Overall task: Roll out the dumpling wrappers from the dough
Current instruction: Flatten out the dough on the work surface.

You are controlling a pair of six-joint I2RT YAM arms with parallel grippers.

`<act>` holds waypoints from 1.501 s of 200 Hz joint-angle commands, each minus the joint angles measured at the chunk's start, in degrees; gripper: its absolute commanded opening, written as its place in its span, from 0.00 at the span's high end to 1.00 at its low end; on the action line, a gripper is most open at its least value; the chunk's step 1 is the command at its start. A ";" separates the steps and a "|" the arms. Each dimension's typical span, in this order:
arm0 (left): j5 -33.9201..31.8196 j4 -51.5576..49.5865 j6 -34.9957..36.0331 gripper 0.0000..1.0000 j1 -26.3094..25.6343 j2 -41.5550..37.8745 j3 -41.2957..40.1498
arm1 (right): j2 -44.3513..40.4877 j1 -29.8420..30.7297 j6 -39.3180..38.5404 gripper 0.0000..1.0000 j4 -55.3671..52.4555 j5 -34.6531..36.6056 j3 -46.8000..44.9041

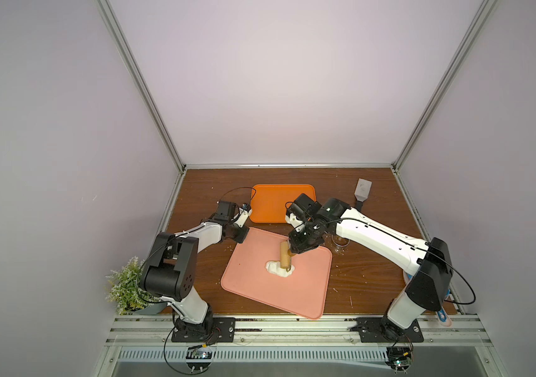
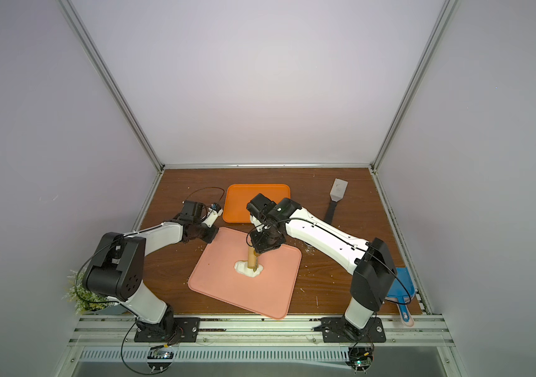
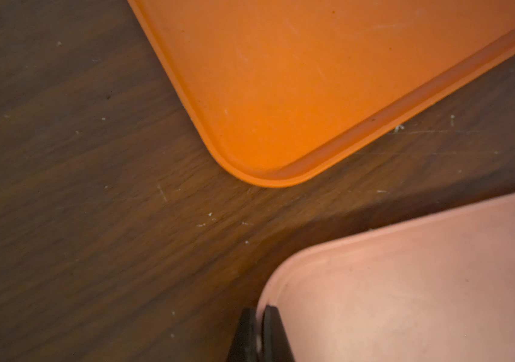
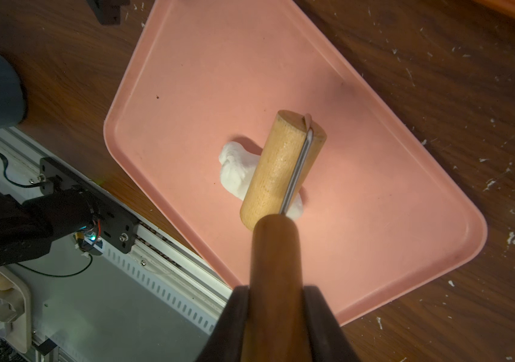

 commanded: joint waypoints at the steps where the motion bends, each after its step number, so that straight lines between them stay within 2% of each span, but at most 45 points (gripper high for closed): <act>1: -3.13 -8.57 1.04 1.00 0.58 3.52 -1.37 | 0.19 2.81 1.21 1.00 0.94 -1.40 3.78; 93: -6.62 -9.01 -0.94 1.00 4.26 2.14 0.04 | -0.15 3.62 4.35 1.00 4.93 2.97 -0.70; 163: -14.53 -6.88 -3.98 1.00 5.34 -1.40 -0.12 | 1.48 2.91 4.95 1.00 6.54 7.74 1.92; 204: -10.38 -9.87 -2.66 1.00 5.51 -0.73 0.82 | 2.32 2.82 4.33 1.00 7.60 6.17 4.12; 216: -7.53 -10.91 -1.49 0.88 5.51 -0.91 1.13 | 2.48 2.82 3.90 1.00 7.62 5.62 5.04; 229: -5.92 -11.74 -0.01 0.64 5.51 -1.44 1.52 | 2.31 2.82 3.55 1.00 7.62 4.89 5.62; 254: -6.17 -14.42 3.06 0.33 5.52 -2.83 4.05 | 1.53 2.82 3.17 1.00 7.79 3.85 5.71; 266: -7.30 -16.03 4.79 0.13 5.51 -2.87 6.00 | 1.16 2.82 3.08 1.00 7.87 3.53 5.55; 283: -6.05 -19.50 7.72 0.07 5.51 -2.09 9.70 | 0.57 2.77 2.91 1.00 8.21 2.89 5.07; 300: -4.14 -23.69 11.17 0.06 5.04 -0.15 13.40 | -0.17 2.66 2.93 1.00 8.81 1.91 4.33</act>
